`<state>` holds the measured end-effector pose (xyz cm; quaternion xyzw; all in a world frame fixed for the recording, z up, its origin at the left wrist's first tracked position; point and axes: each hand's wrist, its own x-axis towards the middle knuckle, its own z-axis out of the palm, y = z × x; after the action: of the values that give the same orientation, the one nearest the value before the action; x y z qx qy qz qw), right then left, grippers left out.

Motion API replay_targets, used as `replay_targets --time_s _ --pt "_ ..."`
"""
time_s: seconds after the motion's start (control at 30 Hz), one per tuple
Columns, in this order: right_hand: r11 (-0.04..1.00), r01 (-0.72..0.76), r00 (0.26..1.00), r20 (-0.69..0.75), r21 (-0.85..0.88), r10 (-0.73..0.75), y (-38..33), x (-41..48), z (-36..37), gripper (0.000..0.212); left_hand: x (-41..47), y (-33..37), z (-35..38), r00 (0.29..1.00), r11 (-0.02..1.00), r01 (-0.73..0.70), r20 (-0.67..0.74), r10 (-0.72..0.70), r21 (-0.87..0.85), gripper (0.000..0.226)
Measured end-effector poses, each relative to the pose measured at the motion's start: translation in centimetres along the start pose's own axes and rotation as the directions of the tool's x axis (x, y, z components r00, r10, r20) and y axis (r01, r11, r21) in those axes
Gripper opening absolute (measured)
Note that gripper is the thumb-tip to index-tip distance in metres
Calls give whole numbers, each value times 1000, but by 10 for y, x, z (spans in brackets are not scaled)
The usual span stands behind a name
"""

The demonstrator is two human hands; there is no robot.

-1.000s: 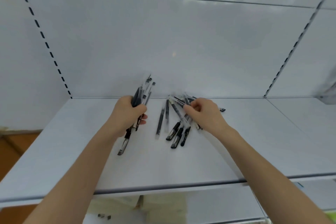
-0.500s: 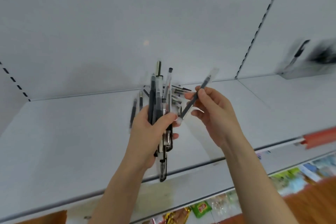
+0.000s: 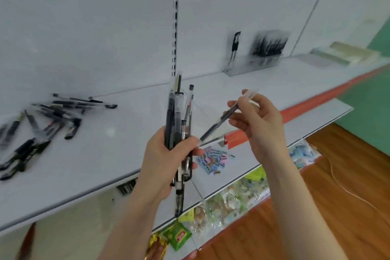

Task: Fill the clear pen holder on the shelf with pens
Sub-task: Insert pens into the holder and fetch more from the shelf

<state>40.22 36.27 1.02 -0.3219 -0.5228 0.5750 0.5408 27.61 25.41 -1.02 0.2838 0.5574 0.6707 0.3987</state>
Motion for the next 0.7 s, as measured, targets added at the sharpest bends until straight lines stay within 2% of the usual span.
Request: replay_targets --time_s 0.17,0.23,0.5,0.7 --pt "994 40 993 -103 -101 -50 -25 57 -105 31 15 -15 81 998 993 49 -43 -53 -103 8" --pt "987 23 993 -115 -160 -42 -29 79 -133 34 22 -16 104 995 985 61 -70 -73 -161 5" --pt "970 31 984 -163 -242 -72 -27 182 -194 22 76 -17 171 980 953 -15 -193 -46 -303 3" --pt "931 95 992 -50 -352 -120 -25 280 -198 13 138 -19 229 978 922 -57 -209 -27 -383 13"
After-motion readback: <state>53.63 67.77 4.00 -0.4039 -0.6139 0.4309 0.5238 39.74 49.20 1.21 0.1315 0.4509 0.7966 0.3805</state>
